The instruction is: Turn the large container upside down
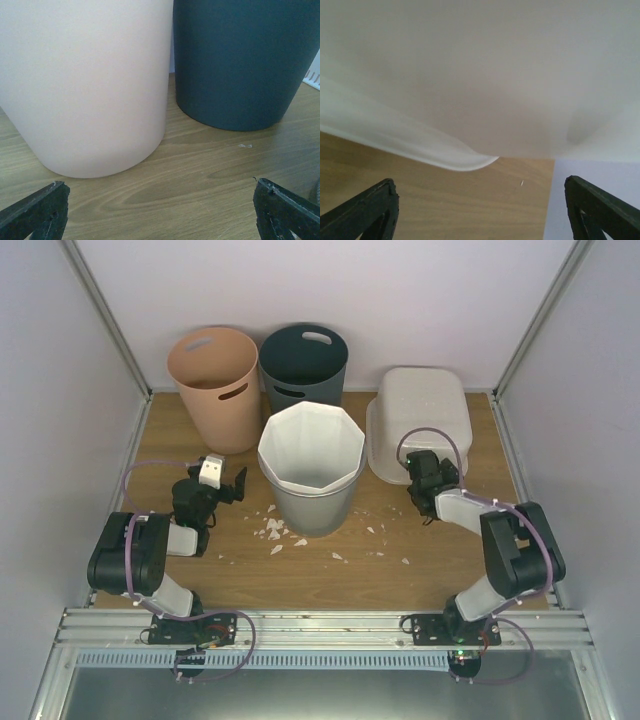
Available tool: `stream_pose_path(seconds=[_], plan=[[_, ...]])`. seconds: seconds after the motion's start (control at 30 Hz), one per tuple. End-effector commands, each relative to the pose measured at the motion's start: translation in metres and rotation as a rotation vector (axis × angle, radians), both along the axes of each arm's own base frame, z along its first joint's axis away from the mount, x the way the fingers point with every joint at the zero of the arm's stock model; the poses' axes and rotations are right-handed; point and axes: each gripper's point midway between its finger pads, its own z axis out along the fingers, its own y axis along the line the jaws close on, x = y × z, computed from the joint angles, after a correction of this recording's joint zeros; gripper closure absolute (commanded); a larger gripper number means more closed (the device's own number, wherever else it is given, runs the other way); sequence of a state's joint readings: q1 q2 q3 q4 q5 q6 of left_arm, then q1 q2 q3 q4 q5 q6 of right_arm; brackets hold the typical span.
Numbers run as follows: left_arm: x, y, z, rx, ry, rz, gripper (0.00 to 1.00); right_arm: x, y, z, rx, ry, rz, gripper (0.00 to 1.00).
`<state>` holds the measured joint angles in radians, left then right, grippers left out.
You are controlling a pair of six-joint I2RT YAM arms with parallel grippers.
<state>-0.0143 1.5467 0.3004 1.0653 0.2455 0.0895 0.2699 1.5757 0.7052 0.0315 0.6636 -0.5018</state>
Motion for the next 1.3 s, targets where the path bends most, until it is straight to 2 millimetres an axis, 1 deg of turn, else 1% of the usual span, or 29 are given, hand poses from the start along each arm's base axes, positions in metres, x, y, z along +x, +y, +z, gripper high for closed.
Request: stream_pose_path(seconds=[0.0,0.03,0.07,0.13,0.2,0.27,0.3,0.37,0.4,0.5,0.57,0.6,0.73,0.83,0.9,0.93,1.0,1.1,1.17,1.27], plan=[[0.005,-0.002,0.022,0.009,-0.076,-0.006,0.01,-0.011,0.013,0.027,0.167,-0.008,-0.092,0.09],[0.005,-0.002,0.022,0.009,-0.076,-0.006,0.01,-0.008,0.023,0.04,0.201,-0.025,-0.081,0.07],[0.005,-0.002,0.021,0.009,-0.075,-0.007,0.01,-0.002,0.035,0.064,0.238,-0.079,-0.064,0.06],[0.005,-0.002,0.022,0.009,-0.075,-0.006,0.01,0.008,0.059,0.104,0.289,-0.155,-0.007,0.04],[0.005,-0.002,0.022,0.009,-0.076,-0.006,0.01,0.021,0.074,0.145,0.349,-0.243,0.022,0.01],[0.005,-0.002,0.022,0.009,-0.076,-0.006,0.01,0.036,0.081,0.171,0.378,-0.306,0.024,0.0],[0.005,-0.002,0.022,0.009,-0.076,-0.007,0.01,0.046,0.084,0.178,0.377,-0.322,0.03,0.0],[0.005,-0.002,0.022,0.009,-0.075,-0.006,0.01,0.068,0.09,0.176,0.348,-0.331,0.027,0.0],[0.005,-0.002,0.022,0.008,-0.077,-0.007,0.01,0.08,0.091,0.172,0.326,-0.337,0.013,0.0],[0.005,-0.002,0.022,0.009,-0.076,-0.006,0.01,0.114,0.096,0.149,0.27,-0.328,-0.023,0.0],[0.005,-0.002,0.022,0.009,-0.076,-0.007,0.01,0.134,0.104,0.135,0.262,-0.309,-0.031,0.0],[0.004,-0.002,0.021,0.009,-0.075,-0.006,0.01,0.143,0.108,0.131,0.271,-0.308,-0.034,0.0],[0.004,-0.002,0.021,0.01,-0.075,-0.006,0.01,0.169,0.119,0.127,0.28,-0.327,-0.043,0.0],[0.005,-0.002,0.022,0.009,-0.075,-0.006,0.01,0.175,0.119,0.121,0.253,-0.308,-0.043,0.0],[0.005,-0.002,0.022,0.009,-0.077,-0.006,0.01,0.173,0.108,0.109,0.215,-0.278,-0.072,0.0],[0.005,-0.002,0.022,0.009,-0.076,-0.006,0.01,0.171,0.098,0.103,0.197,-0.263,-0.099,0.0],[0.005,-0.002,0.022,0.009,-0.076,-0.006,0.01,0.165,0.076,0.094,0.193,-0.24,-0.16,0.0],[0.005,-0.002,0.022,0.009,-0.076,-0.006,0.01,0.154,0.037,0.086,0.203,-0.232,-0.24,0.0],[0.005,-0.002,0.022,0.008,-0.076,-0.006,0.01,0.148,0.021,0.081,0.191,-0.225,-0.253,0.0],[0.005,-0.002,0.022,0.009,-0.076,-0.006,0.01,0.142,0.001,0.068,0.162,-0.194,-0.273,0.0]])
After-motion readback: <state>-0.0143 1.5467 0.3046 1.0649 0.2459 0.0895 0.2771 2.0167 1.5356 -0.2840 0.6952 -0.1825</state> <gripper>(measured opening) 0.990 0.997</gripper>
